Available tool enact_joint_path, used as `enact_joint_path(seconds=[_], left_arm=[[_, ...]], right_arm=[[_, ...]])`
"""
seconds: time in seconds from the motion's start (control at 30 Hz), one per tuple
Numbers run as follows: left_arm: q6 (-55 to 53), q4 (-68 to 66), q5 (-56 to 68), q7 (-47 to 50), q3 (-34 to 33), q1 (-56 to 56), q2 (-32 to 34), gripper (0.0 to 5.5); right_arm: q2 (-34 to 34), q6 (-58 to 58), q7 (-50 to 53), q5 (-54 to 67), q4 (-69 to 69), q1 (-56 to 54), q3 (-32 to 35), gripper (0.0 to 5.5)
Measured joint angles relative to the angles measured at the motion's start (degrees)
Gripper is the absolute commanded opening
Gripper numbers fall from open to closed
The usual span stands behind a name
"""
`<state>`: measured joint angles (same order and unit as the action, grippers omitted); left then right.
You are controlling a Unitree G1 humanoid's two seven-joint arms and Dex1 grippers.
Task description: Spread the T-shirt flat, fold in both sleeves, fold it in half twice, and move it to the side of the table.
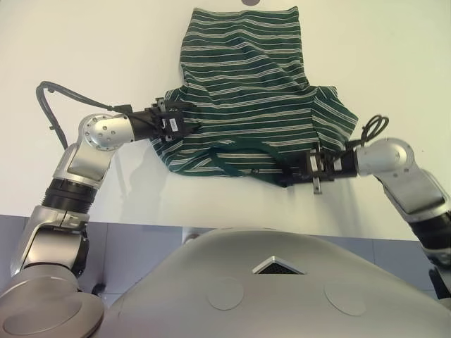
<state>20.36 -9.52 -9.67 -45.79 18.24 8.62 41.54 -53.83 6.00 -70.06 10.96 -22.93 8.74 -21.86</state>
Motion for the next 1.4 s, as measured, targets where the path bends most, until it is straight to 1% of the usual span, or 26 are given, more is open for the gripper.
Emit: enact_joint_path(seconds=[0.13, 0.2, 0.23, 0.33, 0.4, 0.47, 0.53, 0.6, 0.63, 0.77, 0.87, 0.97, 1.07, 1.13, 1.17, 1.23, 1.27, 1.33, 1.4], left_arm=[[4.3, -6.1, -2.8, 4.6, 1.1, 1.9, -0.1, 2.39], [5.0, -6.8, -2.6, 5.1, 1.2, 1.9, -0.1, 2.39], [5.1, -7.1, -1.9, 5.0, 1.0, 1.8, -0.2, 2.39], [4.7, -7.5, 1.0, 3.2, -0.3, 2.0, -0.3, 2.39], [4.0, -9.5, 1.8, 2.9, -1.3, 3.6, -0.4, 2.39], [4.3, -14.2, -1.2, 6.4, -2.7, 7.2, -0.3, 2.39], [6.2, -20.0, -7.6, 13.0, -2.1, 11.6, -0.3, 2.39], [8.0, -26.2, -14.0, 19.6, -0.5, 16.3, -0.4, 2.39], [8.9, -28.0, -14.6, 20.5, -0.4, 17.0, -1.0, 2.39], [11.1, -29.7, -11.6, 20.8, -1.6, 17.3, -3.8, 2.39], [10.3, -24.6, -4.0, 17.2, -5.1, 17.3, -4.6, 2.39], [8.4, -17.7, -1.8, 15.5, -6.6, 16.6, -4.6, 2.39], [4.5, -7.7, 1.0, 13.6, -7.0, 14.4, -5.9, 2.39], [2.1, 2.0, 2.3, 10.5, -3.3, 9.0, -8.1, 2.39], [1.1, 4.5, 2.3, 9.4, -2.0, 7.0, -8.2, 2.39], [0.6, 8.3, 0.6, 5.5, 1.9, 1.4, -6.8, 2.39], [0.7, 8.3, -2.1, 3.2, 3.7, -1.9, -3.9, 2.39], [2.3, 7.9, -3.6, 2.4, 3.8, -2.8, -0.8, 2.39], [2.5, 7.2, -4.3, 2.0, 3.2, -2.0, -0.1, 2.39]], right_arm=[[-4.8, -0.6, -4.5, 3.8, -3.3, 3.5, 3.4, 1.63], [-3.8, -0.2, -3.6, 5.2, -4.5, 3.6, 4.1, 1.63], [-1.0, 0.9, -1.2, 6.9, -4.4, 2.0, 5.0, 1.63], [9.3, 6.9, 9.5, 10.2, -0.2, -9.4, 9.7, 1.63], [14.6, 7.1, 17.0, 6.1, 6.1, -16.5, 10.2, 1.63], [17.1, 5.0, 21.6, -1.5, 12.6, -19.3, 7.6, 1.63], [19.8, 1.5, 24.9, -7.3, 18.4, -20.7, 4.3, 1.63], [25.2, -2.2, 29.9, -14.3, 27.2, -24.0, 0.3, 1.63], [27.8, -3.8, 32.2, -16.3, 31.2, -26.3, -0.9, 1.63], [36.2, -8.5, 42.2, -21.7, 43.0, -34.5, -1.2, 1.63], [38.7, -11.7, 47.1, -25.7, 52.8, -37.9, -1.8, 1.63], [39.8, -14.2, 49.6, -27.6, 61.2, -40.2, -2.3, 1.63], [41.4, -15.6, 53.3, -28.2, 68.8, -44.2, 0.0, 1.63], [41.7, -16.4, 55.9, -26.6, 72.6, -47.5, 3.5, 1.63], [41.8, -16.8, 56.4, -25.9, 73.3, -48.7, 4.7, 1.63], [42.0, -17.8, 57.0, -23.9, 75.8, -51.1, 7.7, 1.63], [41.8, -18.0, 57.5, -23.5, 78.1, -52.5, 9.0, 1.63], [41.1, -18.3, 58.2, -24.6, 82.8, -53.8, 9.0, 1.63], [40.9, -18.7, 57.3, -26.8, 87.1, -53.7, 7.2, 1.63]])
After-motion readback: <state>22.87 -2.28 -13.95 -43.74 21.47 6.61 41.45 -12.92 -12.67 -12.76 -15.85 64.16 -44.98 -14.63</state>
